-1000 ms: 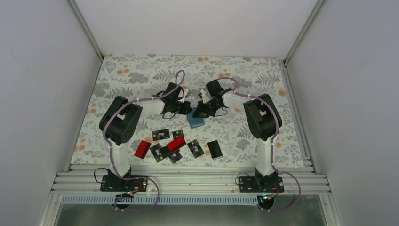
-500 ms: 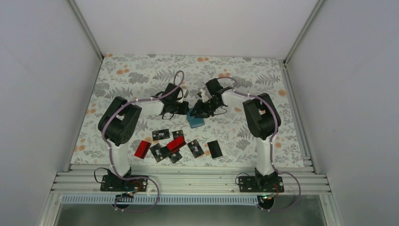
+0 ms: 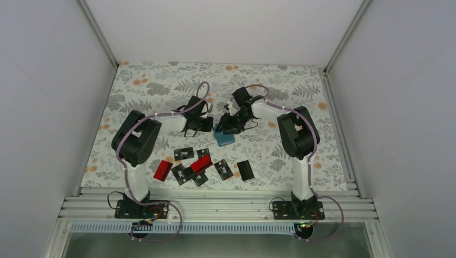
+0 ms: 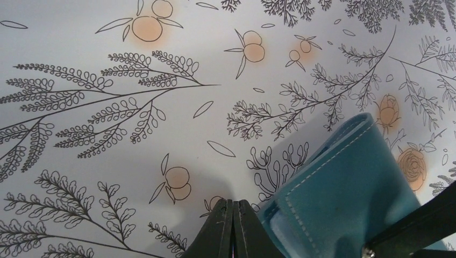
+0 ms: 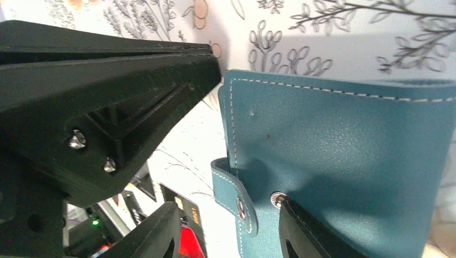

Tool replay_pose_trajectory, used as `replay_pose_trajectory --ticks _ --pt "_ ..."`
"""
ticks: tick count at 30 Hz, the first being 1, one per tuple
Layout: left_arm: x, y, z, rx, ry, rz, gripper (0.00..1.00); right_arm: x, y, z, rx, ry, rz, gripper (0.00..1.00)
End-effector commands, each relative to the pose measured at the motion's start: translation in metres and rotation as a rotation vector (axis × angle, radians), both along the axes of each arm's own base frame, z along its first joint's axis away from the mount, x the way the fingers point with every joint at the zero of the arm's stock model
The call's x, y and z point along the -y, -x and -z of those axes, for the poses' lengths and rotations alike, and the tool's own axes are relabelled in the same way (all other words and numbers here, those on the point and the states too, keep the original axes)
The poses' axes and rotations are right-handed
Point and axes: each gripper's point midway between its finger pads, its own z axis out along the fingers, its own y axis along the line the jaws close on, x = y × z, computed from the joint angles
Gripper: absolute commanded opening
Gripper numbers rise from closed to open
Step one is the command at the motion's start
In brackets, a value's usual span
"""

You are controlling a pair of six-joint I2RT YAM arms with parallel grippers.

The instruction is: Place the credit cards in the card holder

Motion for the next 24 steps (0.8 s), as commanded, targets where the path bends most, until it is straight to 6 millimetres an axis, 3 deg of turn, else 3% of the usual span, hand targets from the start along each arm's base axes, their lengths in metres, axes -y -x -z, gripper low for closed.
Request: replay_pose_trajectory --ticks 1,10,13,19,24 --pt "-0.012 0.009 0.005 -0.033 -0.074 -0.026 0.02 0.067 0.028 0.053 -0.093 0.363 0.011 0.5" --pt "-0.026 0.002 -0.027 0.033 -0.114 -0.098 0.02 0.029 0.015 -0.022 0.064 0.094 -0.029 0.55" --pt "-0.026 0.003 -0.042 0.058 -0.096 -0.101 0.02 0.025 0.009 -0.04 0.125 0.054 -0.044 0.56" --pt "-0.019 0.024 -0.063 0.073 -0.01 -0.046 0.02 0.049 -0.005 -0.058 0.264 0.074 -0.005 0.54" --pt "-0.003 0.046 -0.069 0.043 0.094 0.029 0.02 0.082 -0.01 -0.048 0.338 0.164 0.064 0.49"
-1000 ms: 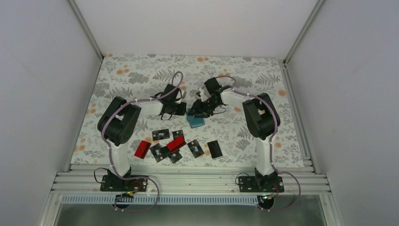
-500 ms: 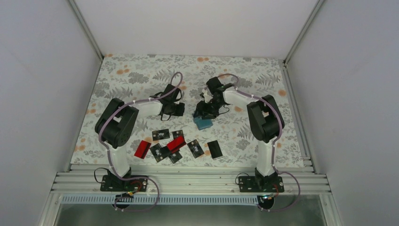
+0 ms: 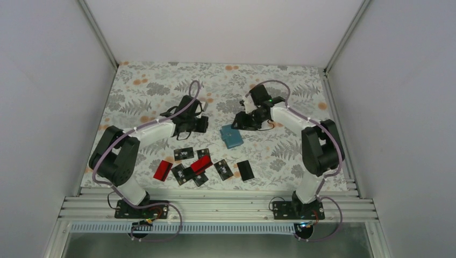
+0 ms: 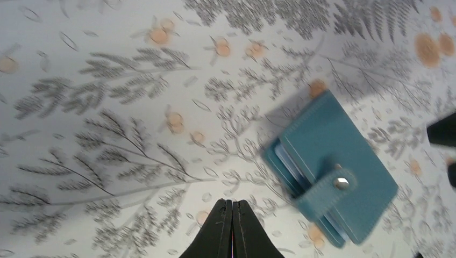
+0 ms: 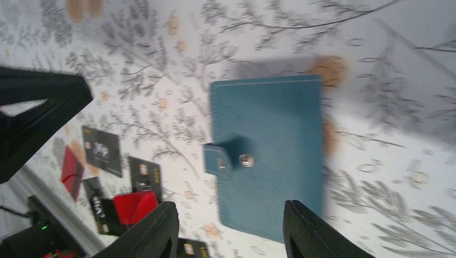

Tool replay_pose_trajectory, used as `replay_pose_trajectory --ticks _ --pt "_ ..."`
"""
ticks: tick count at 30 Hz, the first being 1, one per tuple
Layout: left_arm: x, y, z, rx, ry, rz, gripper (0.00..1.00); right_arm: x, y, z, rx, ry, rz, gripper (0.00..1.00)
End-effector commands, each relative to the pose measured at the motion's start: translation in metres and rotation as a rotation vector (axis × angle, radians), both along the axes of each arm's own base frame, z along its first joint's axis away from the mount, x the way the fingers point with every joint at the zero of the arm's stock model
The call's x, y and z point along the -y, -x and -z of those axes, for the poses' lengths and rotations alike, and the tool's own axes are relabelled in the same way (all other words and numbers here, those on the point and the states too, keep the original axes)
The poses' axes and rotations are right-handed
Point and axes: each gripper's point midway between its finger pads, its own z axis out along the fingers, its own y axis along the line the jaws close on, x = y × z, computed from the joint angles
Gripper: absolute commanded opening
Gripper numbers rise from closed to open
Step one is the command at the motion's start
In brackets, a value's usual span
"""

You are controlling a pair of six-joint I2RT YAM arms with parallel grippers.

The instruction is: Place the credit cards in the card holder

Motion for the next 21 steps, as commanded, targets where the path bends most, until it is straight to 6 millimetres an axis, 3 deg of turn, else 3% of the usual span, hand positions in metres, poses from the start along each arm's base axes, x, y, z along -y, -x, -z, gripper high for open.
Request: replay_pose_trajectory --ticks 1,4,8,13,21 --pt "0.021 0.023 -0.006 -0.035 0.119 0.083 0.02 0.031 -0.011 0.013 0.098 0.099 0.068 0.48" --pt "0.028 0.033 0.001 -0.061 0.167 0.111 0.03 0.043 -0.007 0.036 0.091 0.156 0.096 0.45" --pt "0.037 0.039 0.006 -0.083 0.227 0.136 0.08 0.033 0.003 0.059 0.039 0.099 0.063 0.42" --pt "0.054 0.042 0.005 -0.093 0.29 0.189 0.1 0.024 0.006 0.068 0.021 0.048 0.042 0.43" --pt "0.068 0.038 0.022 -0.126 0.253 0.197 0.1 0.015 0.012 0.073 -0.013 -0.01 0.026 0.41"
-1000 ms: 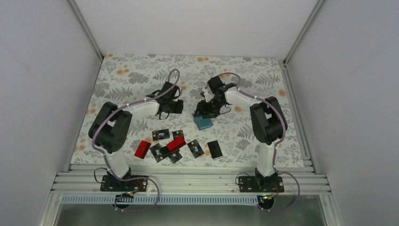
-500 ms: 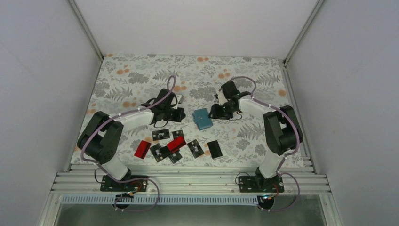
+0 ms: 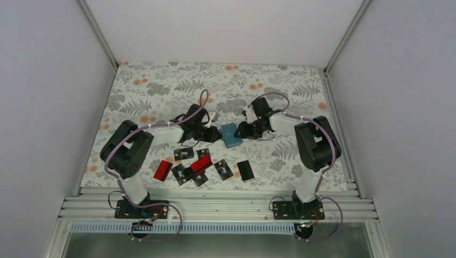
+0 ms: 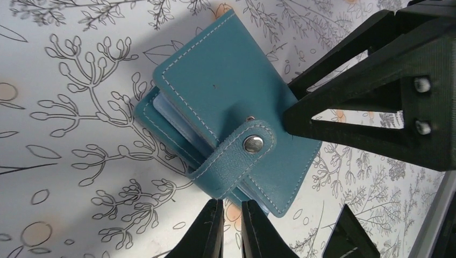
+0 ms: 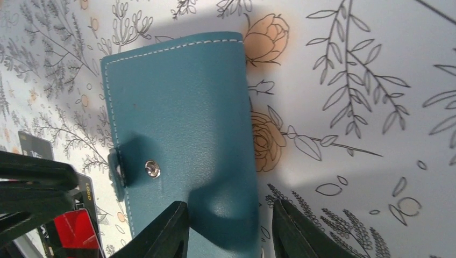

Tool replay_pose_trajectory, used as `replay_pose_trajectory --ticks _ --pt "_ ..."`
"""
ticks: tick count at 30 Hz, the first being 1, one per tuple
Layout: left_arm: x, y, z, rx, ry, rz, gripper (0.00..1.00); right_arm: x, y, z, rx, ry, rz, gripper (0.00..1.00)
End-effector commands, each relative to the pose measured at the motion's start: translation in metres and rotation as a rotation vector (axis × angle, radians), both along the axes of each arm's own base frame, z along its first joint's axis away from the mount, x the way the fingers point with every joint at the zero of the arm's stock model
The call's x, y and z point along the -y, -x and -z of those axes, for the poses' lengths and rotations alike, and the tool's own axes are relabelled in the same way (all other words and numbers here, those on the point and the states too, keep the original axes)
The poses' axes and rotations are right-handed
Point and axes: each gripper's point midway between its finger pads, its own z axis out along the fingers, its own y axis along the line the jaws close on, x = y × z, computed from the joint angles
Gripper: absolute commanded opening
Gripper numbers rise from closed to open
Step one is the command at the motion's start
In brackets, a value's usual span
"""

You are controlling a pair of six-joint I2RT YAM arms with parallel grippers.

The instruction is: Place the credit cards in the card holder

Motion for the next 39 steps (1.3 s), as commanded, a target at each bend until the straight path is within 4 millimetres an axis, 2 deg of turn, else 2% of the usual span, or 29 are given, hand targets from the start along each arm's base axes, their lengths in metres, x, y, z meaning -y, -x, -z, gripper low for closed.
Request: replay_pose_trajectory --ticks 1,12,24,31,39 --pt "0.011 -0.009 -0.004 0.015 0.021 0.0 0.1 -0.005 0.007 0.008 -0.026 -0.034 -0.012 0.41" --pt "0.01 -0.01 0.013 -0.011 0.002 -0.012 0.1 -0.016 0.017 0.008 -0.046 -0.047 -0.036 0.4" --pt "0.011 -0.013 0.015 0.0 -0.002 -0.009 0.11 -0.025 0.024 0.018 -0.058 -0.005 -0.058 0.4" --pt "0.013 -0.014 0.014 0.011 -0.01 0.017 0.12 -0.027 0.016 0.014 -0.026 0.016 -0.067 0.4" --pt "0.011 -0.011 0.028 -0.011 -0.046 0.023 0.11 -0.03 0.014 0.008 -0.021 0.0 -0.072 0.41"
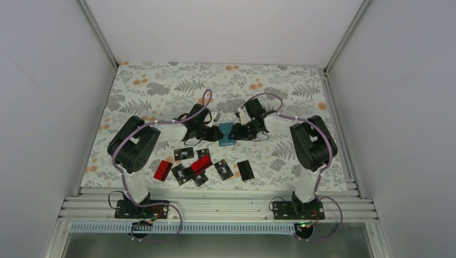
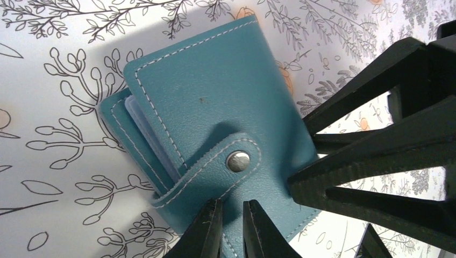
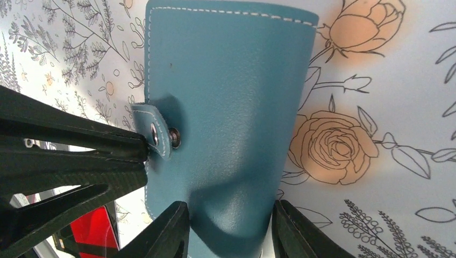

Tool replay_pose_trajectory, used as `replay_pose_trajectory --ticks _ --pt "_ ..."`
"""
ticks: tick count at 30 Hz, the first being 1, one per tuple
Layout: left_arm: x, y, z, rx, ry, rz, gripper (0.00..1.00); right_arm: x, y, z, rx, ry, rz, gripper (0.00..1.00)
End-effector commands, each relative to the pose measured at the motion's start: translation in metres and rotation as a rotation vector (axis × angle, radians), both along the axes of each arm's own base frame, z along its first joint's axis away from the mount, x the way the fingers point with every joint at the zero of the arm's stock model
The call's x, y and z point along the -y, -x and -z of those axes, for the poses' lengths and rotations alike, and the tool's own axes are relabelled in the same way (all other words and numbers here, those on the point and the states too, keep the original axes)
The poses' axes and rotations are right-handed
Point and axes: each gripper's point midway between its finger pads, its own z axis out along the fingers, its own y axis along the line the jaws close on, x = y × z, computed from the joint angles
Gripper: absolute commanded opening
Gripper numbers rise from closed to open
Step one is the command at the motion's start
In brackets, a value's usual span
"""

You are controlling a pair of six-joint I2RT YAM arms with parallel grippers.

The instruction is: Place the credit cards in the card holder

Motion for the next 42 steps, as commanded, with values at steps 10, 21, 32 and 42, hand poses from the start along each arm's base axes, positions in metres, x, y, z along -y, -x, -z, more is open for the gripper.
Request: replay_pose_trajectory --ticks 10,21,32,42 --pt "0.005 0.001 0.02 -0.007 -0.052 0.029 0.11 0.001 -0.011 -0.015 0.059 0.046 0.009 0.4" --pt "0.005 -0.001 0.022 -0.005 -0.073 0.029 0.11 -0.003 -0.03 -0.056 0.173 0.033 0.01 0.35" --pt "0.004 -0.001 0.018 0.001 -0.082 0.026 0.11 0.022 -0.048 -0.054 0.237 0.195 0.077 0.53" --pt "-0.01 -0.012 -0.045 0.09 -0.072 -0.032 0.11 -0.029 -0.052 -0.072 0.254 -0.051 -0.086 0.39"
